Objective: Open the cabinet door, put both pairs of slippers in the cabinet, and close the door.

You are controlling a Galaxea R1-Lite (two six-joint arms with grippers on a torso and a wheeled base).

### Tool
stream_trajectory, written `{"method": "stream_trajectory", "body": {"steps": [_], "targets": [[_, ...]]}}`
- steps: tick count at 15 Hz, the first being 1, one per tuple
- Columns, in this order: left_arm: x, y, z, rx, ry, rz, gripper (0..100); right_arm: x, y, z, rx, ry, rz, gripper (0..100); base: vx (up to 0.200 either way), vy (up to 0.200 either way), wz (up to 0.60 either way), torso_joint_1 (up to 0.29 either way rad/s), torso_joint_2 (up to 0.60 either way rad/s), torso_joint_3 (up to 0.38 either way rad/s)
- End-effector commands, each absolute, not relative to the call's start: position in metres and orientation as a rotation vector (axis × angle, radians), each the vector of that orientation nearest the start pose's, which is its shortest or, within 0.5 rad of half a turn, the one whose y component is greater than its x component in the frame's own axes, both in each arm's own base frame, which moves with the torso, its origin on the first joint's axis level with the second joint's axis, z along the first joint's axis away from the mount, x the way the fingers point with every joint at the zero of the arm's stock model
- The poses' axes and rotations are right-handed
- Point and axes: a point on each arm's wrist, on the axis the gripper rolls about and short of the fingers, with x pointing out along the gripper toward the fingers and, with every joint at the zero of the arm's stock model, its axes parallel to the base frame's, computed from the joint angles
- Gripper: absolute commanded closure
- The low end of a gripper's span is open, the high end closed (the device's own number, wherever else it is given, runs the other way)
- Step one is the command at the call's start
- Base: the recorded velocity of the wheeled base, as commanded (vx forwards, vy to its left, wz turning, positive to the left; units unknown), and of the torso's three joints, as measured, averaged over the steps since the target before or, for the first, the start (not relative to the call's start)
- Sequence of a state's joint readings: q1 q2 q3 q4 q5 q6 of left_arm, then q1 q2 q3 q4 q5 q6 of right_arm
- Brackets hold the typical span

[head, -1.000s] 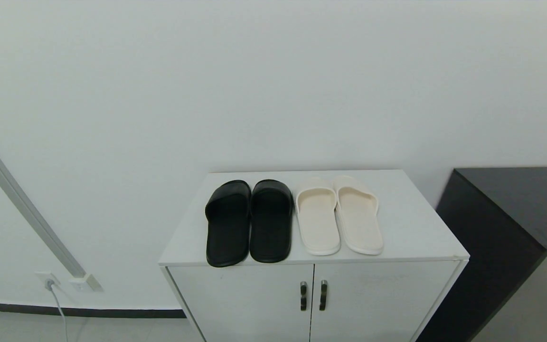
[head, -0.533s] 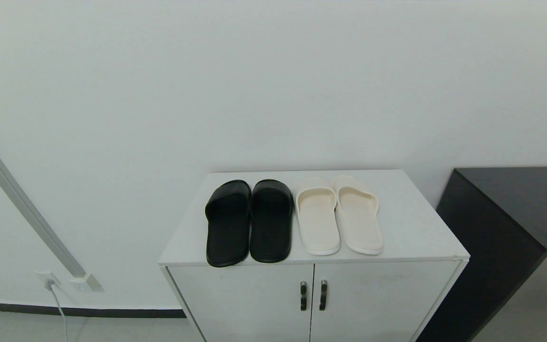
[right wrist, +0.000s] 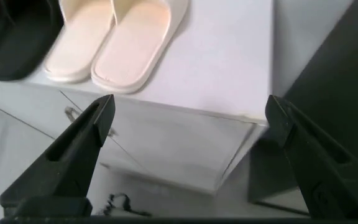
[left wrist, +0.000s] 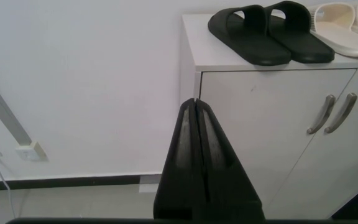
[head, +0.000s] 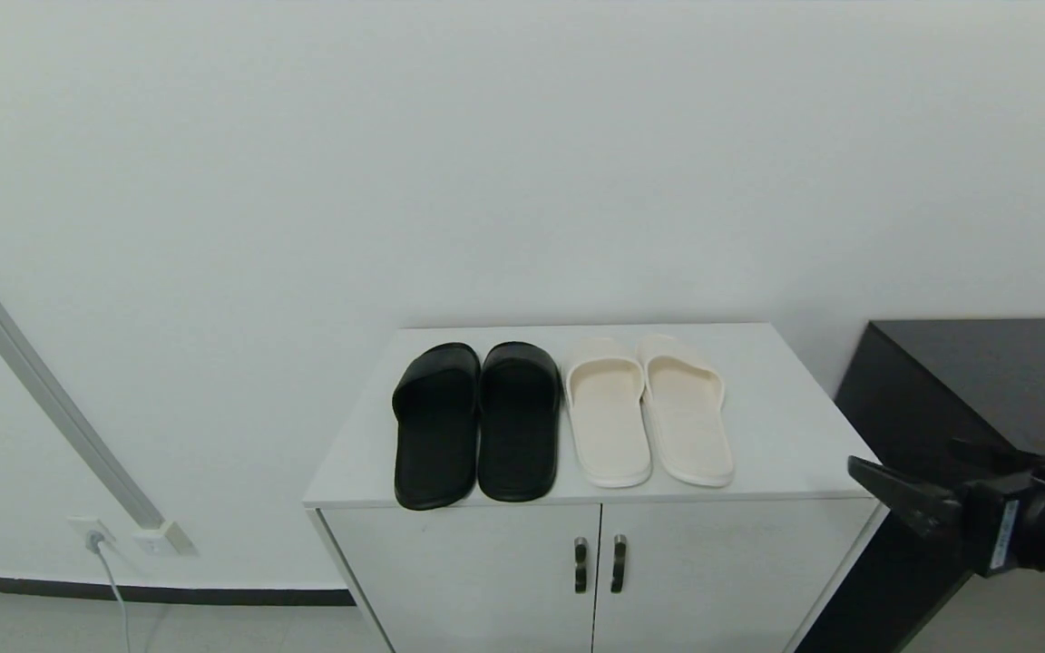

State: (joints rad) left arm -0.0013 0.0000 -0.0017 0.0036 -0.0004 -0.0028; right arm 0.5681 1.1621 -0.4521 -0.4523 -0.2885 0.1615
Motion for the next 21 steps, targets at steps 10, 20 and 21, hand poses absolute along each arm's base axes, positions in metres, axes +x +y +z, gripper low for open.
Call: {"method": "stream_trajectory", "body": {"steps": [10,20,21], "targets": [[-0.023,0.000,0.076,-0.003,0.003,-0.003,100,0.223,0.198,0.171,0.030,0.356,0.215,0,0.000,0.000,0.00,0.000,0.00,0.000],[-0.023,0.000,0.076,-0.003,0.003,-0.003,100,0.282,0.262,0.154,0.019,0.256,0.135,0,0.000,0.000,0.00,0.000,0.00,0.000],[-0.023,0.000,0.076,-0.003,0.002,-0.003,100,0.293,0.265,0.151,0.012,0.245,0.123,0,0.000,0.000,0.00,0.000,0.00,0.000]]}}
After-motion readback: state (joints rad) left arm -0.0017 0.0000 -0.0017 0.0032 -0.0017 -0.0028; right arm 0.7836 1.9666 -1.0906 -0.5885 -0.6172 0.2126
